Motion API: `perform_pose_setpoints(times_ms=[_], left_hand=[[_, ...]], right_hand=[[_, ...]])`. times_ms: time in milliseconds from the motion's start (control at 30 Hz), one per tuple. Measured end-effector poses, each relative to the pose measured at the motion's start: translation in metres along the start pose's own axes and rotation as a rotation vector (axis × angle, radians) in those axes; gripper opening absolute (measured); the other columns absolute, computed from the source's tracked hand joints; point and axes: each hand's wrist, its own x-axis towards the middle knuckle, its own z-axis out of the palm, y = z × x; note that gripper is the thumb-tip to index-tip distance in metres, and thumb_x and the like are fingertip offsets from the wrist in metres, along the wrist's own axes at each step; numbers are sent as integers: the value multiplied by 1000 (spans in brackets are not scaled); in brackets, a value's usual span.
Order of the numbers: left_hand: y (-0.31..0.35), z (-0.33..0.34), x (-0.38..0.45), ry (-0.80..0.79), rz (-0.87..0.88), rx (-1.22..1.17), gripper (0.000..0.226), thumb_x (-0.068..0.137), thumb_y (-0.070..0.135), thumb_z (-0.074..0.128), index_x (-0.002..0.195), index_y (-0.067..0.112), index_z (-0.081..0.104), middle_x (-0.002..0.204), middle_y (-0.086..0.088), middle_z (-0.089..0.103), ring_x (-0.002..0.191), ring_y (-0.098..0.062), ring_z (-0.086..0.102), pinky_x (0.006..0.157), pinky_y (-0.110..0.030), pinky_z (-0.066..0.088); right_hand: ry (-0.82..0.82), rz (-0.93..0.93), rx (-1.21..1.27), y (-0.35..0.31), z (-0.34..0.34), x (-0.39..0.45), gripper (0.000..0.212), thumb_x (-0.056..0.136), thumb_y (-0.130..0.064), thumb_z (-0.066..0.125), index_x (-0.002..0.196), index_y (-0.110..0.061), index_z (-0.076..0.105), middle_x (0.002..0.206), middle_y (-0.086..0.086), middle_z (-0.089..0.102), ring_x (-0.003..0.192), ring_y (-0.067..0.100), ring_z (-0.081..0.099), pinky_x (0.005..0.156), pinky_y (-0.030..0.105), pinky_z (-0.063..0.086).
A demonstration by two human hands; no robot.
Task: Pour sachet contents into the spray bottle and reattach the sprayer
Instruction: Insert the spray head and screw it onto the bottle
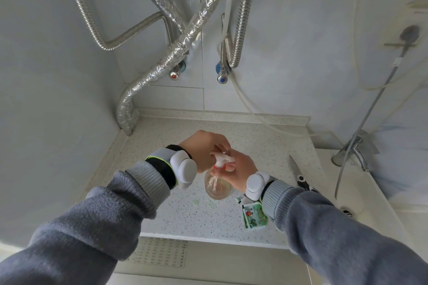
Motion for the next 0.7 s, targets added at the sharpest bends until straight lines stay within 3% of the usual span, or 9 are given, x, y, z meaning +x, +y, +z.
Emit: perform_pose_setpoints(times_ms=[67, 200, 300, 400, 467, 533, 633, 700], left_hand=[[-1, 0, -1, -2, 2, 26, 48, 79, -7, 50, 106, 28, 67, 104, 9, 70, 88, -4, 62, 68, -5, 40], [1, 1, 0, -9, 27, 85, 48, 82, -5, 46, 105, 30, 69, 102, 8, 70, 86, -8, 61, 68, -11, 40], [4, 1, 1, -18, 46, 104, 48, 82, -5, 46, 106, 30, 69, 103, 8, 70, 89, -10, 62, 72, -16, 45], [9, 1, -2, -39, 46, 114, 41, 83, 3, 53, 106, 33, 68, 109, 10, 68, 96, -11, 60, 82, -26, 50], [15, 2, -5, 42, 89, 158, 32, 82, 14, 59, 107, 32, 67, 117, 11, 65, 110, -12, 55, 93, -34, 46], [23, 5, -12, 219, 159, 159, 27, 79, 15, 61, 102, 26, 69, 115, 9, 65, 113, -15, 52, 96, -41, 43], [41, 18, -28, 489, 290, 20, 17, 78, 13, 60, 88, 21, 70, 92, 7, 68, 86, -14, 61, 76, -37, 52], [55, 41, -43, 532, 320, -81, 15, 79, 18, 55, 84, 24, 68, 80, 13, 64, 65, -4, 56, 60, -27, 53]], right_hand=[[1, 2, -13, 0, 2, 0, 47, 68, -53, 78, 110, -39, 63, 107, -35, 65, 95, -13, 63, 82, 18, 56], [-42, 57, -6, 8, 0, -1, 72, 59, -56, 83, 122, -30, 59, 118, -19, 67, 108, -4, 62, 93, 24, 53], [-89, 57, -66, 10, -8, -6, 79, 58, -52, 86, 128, -36, 52, 125, -22, 61, 117, -1, 57, 98, 24, 47], [-108, 48, -104, 11, -21, -12, 70, 63, -47, 84, 124, -42, 49, 122, -33, 58, 114, -15, 51, 98, 14, 41], [-109, 75, -142, 14, -30, -15, 72, 64, -47, 79, 128, -40, 46, 121, -29, 58, 114, -12, 52, 101, 21, 42], [-112, 98, -181, 19, -40, -18, 71, 64, -48, 73, 130, -36, 48, 121, -22, 60, 117, -6, 53, 100, 23, 43], [-145, 126, -295, 26, -54, -28, 54, 71, -43, 69, 122, -31, 57, 115, -20, 61, 110, -3, 55, 94, 21, 44], [-196, 154, -405, 35, -61, -38, 39, 76, -37, 69, 113, -26, 64, 107, -17, 62, 106, 5, 60, 86, 22, 45]])
